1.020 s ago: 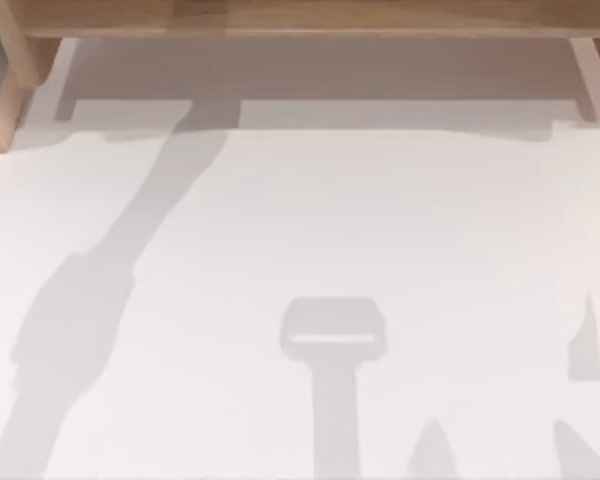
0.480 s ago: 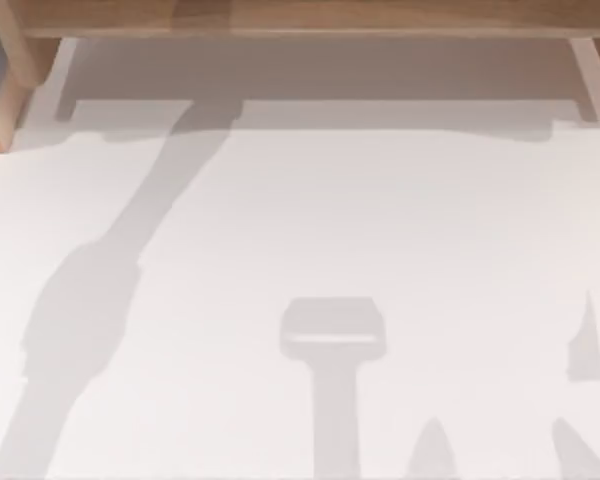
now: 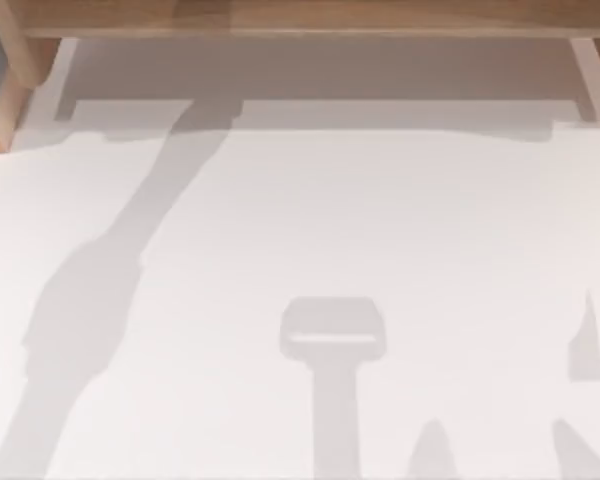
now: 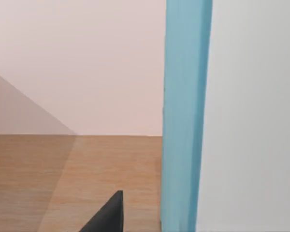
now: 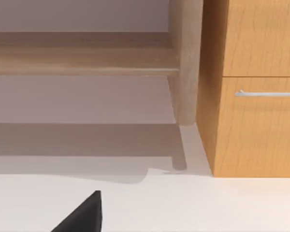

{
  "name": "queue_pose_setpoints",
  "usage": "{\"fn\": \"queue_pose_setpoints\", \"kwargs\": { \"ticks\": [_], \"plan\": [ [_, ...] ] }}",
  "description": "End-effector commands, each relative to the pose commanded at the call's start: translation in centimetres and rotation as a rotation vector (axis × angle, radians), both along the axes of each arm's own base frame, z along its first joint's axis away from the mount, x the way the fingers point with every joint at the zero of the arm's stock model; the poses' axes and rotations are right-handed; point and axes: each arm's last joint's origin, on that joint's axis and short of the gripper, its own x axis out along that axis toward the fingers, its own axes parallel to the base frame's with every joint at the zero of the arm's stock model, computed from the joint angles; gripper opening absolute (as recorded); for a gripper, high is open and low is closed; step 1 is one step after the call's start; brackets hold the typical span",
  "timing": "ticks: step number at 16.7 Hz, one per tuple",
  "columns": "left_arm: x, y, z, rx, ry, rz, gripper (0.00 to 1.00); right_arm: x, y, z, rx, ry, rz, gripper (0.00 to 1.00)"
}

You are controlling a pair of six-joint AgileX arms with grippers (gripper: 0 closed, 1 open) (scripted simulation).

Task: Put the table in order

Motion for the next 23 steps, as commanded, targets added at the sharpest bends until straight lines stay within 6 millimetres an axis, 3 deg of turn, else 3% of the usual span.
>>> {"fn": "queue_pose_setpoints", "kwargs": {
  "ticks": [9, 19, 23],
  "plan": [
    [0.0, 0.0, 0.0, 0.0, 0.0, 0.0, 0.02, 0.0, 0.0, 0.0, 0.0, 0.0, 0.0, 1.0],
    [-0.2, -0.2, 0.1, 0.002, 0.0, -0.005, 0.0, 0.0, 0.0, 0.0, 0.0, 0.0, 0.0, 1.0],
    [-2.5, -0.2, 0.9, 0.004, 0.004, -0.007, 0.0, 0.0, 0.0, 0.0, 0.0, 0.0, 0.0, 1.0]
  ]
}}
